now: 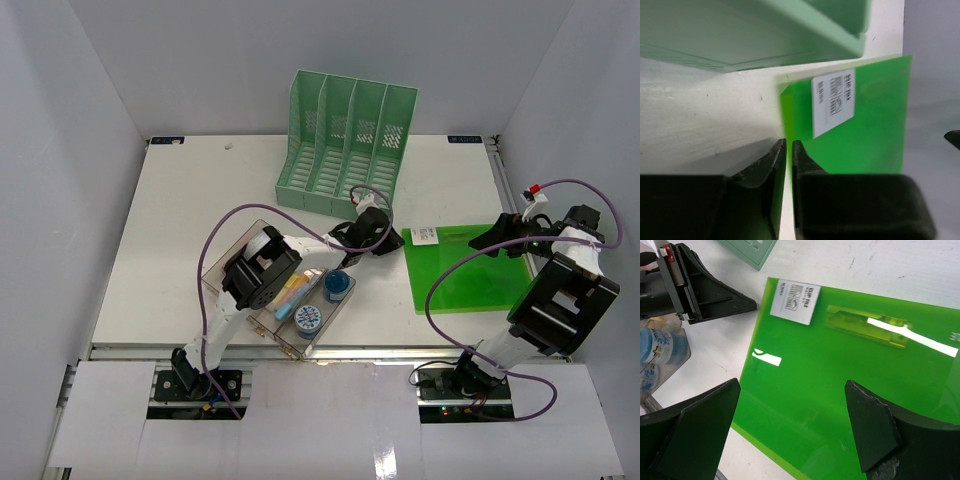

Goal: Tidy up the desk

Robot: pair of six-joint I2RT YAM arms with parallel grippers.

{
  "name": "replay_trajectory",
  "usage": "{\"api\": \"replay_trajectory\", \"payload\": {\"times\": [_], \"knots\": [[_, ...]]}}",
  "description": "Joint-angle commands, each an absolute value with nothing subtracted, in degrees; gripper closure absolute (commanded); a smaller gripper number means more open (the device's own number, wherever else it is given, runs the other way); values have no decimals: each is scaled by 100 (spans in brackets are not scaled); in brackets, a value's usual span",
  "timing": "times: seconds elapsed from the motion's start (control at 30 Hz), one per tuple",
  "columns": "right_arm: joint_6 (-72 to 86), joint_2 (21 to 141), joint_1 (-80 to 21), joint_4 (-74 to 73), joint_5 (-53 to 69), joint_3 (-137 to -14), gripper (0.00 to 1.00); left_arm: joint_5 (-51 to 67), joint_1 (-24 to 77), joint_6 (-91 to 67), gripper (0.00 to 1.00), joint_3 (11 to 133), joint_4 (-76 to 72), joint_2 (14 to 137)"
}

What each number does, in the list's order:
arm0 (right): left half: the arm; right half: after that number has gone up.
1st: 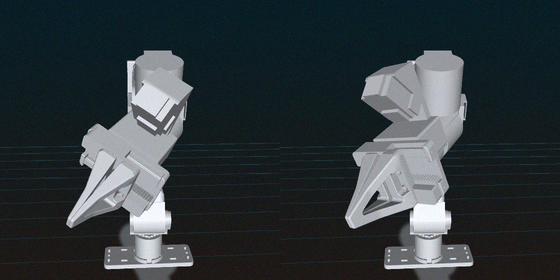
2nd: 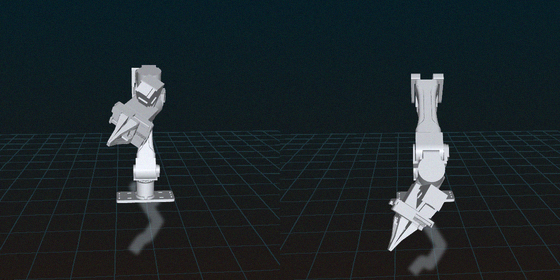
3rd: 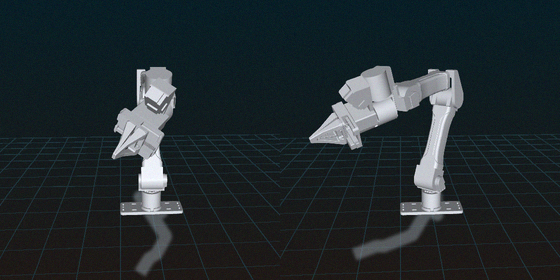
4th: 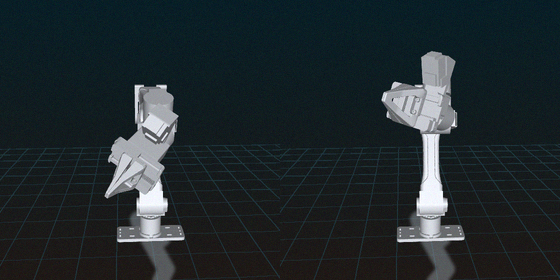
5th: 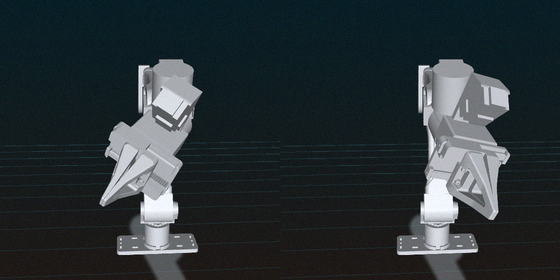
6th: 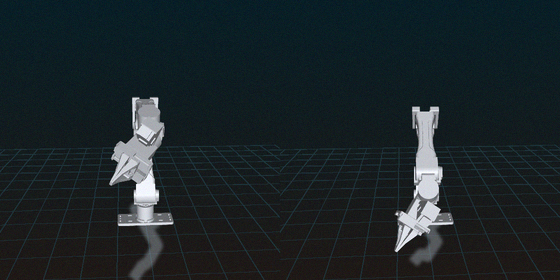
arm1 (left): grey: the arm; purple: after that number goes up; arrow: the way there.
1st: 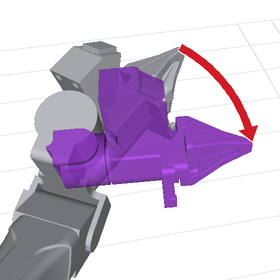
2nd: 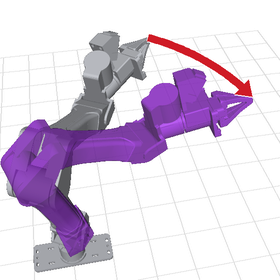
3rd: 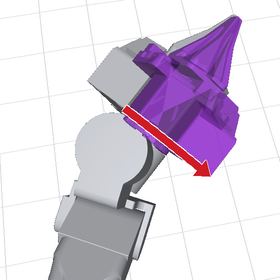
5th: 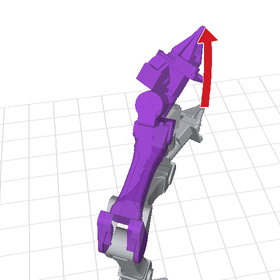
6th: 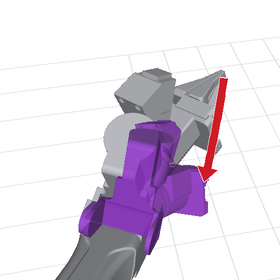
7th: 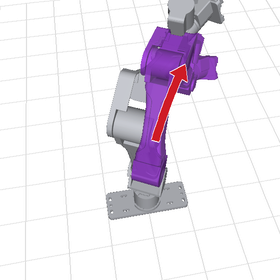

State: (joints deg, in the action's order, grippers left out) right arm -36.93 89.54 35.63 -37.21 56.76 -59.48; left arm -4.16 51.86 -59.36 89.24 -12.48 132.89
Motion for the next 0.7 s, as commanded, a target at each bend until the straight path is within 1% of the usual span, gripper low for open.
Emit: {"api": "replay_trajectory", "payload": {"times": [0.0, 0.03, 0.3, 0.37, 0.43, 0.47, 0.5, 0.57, 0.6, 0.67], "knots": [[-3876, 8860, 3604, -3937, 5862, -6161, 8, -106, 5107, -6073, 93, 8763, -1589, 13298], [-3885, 8842, 3604, -3955, 5862, -6161, 8, -36, 5098, -6082, 100, 8702, -1625, 13289], [-4023, 8817, 3612, -4026, 5802, -6100, 7, 291, 5021, -6100, 100, 8399, -2127, 13118], [-4057, 8800, 3604, -4041, 5785, -6092, 7, 410, 4987, -6100, 93, 8346, -2239, 13105], [-4150, 8775, 3609, -4040, 5735, -6071, 6, 543, 4978, -6100, 80, 8321, -2307, 13099], [-4184, 8776, 3607, -4015, 5679, -6065, 6, 613, 4975, -6085, 75, 8310, -2348, 13096], [-4169, 8780, 3604, -3947, 5581, -6064, 6, 660, 4970, -6064, 72, 8301, -2374, 13100], [-3559, 8803, 3596, -3282, 4877, -6012, 6, 715, 4973, -5972, 66, 8252, -2382, 13082], [-3384, 8807, 3595, -3049, 4593, -5990, 9, 721, 4975, -5939, 63, 8211, -2382, 13058], [-3090, 8681, 3569, -2540, 3915, -5883, 10, 660, 4972, -5839, 57, 8034, -2411, 12909]]}}
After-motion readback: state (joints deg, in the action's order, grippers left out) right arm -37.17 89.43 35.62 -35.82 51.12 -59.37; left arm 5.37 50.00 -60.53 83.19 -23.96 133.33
